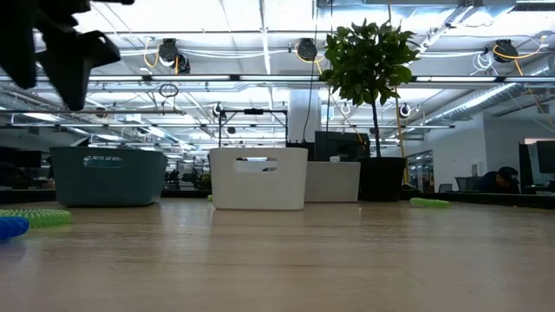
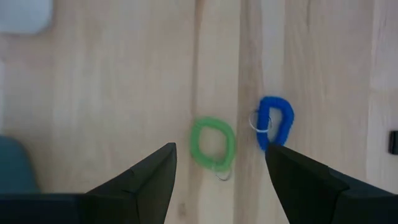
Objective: Sort spring keychains
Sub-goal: Put the blue spring keychain into the white bin
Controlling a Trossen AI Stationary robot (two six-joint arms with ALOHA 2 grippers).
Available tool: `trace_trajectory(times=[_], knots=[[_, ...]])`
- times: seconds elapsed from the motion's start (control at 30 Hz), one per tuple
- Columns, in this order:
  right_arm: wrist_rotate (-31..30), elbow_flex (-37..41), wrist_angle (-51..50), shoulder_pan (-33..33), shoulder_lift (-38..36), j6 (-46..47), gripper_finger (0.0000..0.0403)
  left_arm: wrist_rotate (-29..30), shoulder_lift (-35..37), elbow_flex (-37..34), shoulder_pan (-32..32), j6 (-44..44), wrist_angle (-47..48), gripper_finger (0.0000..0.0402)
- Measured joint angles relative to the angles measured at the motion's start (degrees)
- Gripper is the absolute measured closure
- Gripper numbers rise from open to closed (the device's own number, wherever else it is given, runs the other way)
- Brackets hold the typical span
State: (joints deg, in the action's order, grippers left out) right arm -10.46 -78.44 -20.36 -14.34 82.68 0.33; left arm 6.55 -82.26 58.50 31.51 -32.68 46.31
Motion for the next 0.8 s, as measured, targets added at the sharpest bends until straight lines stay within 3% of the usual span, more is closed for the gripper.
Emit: trace_trajectory(times=[0.27,0.57,0.8], knots=[[0.13,10.91,7.14,-2.53,-9.97,2.14,0.0163,-0.58,-6.57,0.79,4.46,-2.39,0.03,0.0149],[0.2,29.37,26.67,-2.54,-25.57,1.19,0.0163,-0.28,-20.17,15.15,7.98,3.73,6.44,0.0149],[3.88,34.58,30.24,-2.65,-31.53,1.14,0.0163,-1.12,-26.4,19.34,7.61,4.5,7.43,0.0149]])
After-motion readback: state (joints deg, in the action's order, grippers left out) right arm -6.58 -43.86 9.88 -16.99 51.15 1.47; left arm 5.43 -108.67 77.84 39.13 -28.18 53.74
